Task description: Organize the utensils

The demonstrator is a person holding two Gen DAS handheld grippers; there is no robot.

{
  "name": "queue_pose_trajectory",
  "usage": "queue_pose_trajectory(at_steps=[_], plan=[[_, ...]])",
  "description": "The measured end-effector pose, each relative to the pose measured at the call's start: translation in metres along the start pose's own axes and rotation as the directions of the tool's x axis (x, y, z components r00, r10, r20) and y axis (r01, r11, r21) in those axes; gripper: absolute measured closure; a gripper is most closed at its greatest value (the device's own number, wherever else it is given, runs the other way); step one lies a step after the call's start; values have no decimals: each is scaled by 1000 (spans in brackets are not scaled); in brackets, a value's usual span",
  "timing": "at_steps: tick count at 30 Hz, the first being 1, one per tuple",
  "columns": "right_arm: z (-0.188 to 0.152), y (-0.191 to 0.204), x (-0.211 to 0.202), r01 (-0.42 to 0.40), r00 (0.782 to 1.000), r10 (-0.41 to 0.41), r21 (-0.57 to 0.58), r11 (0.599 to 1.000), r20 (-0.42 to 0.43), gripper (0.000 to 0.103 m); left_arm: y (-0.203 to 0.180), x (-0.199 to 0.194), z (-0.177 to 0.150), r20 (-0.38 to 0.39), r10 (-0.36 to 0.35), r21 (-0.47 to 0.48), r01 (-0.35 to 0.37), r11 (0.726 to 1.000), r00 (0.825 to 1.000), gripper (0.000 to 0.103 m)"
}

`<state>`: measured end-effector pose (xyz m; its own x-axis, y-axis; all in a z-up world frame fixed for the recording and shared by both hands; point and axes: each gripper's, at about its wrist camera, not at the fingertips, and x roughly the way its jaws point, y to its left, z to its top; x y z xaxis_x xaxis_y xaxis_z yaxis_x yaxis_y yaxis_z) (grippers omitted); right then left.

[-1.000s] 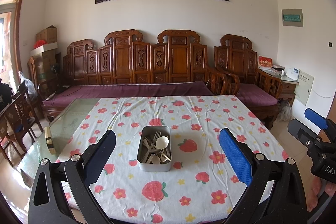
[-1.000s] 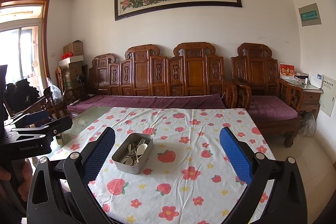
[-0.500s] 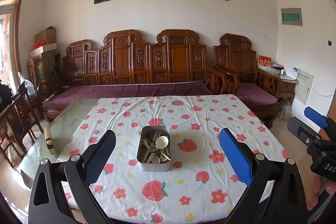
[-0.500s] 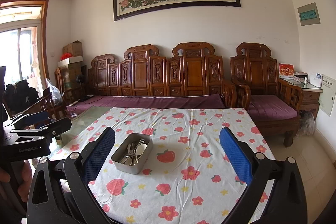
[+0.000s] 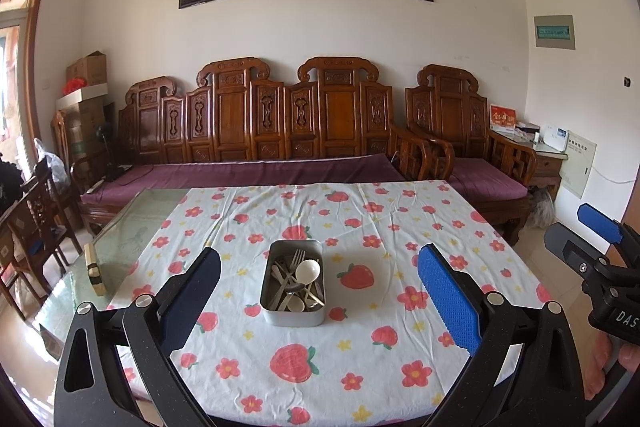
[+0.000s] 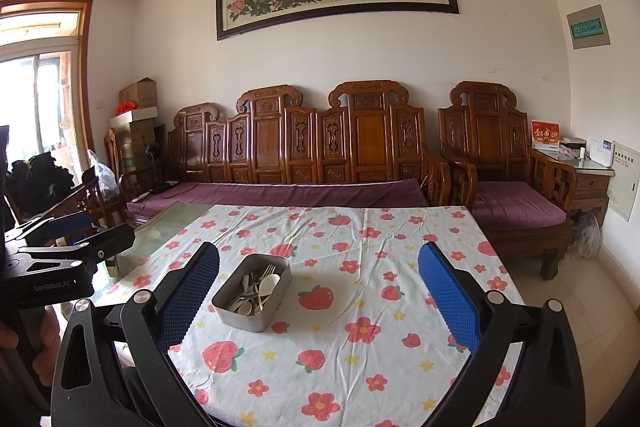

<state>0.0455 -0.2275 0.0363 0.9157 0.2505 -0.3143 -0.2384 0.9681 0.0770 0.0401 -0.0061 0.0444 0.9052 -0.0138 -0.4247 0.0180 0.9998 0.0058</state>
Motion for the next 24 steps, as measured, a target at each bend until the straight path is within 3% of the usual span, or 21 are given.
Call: queue_pose_trajectory(at_steps=[24], plan=[[-1, -1, 1, 4, 1000, -4, 2, 1000, 0, 3, -2, 0, -1, 0, -6, 1, 6, 1000, 1000, 8]])
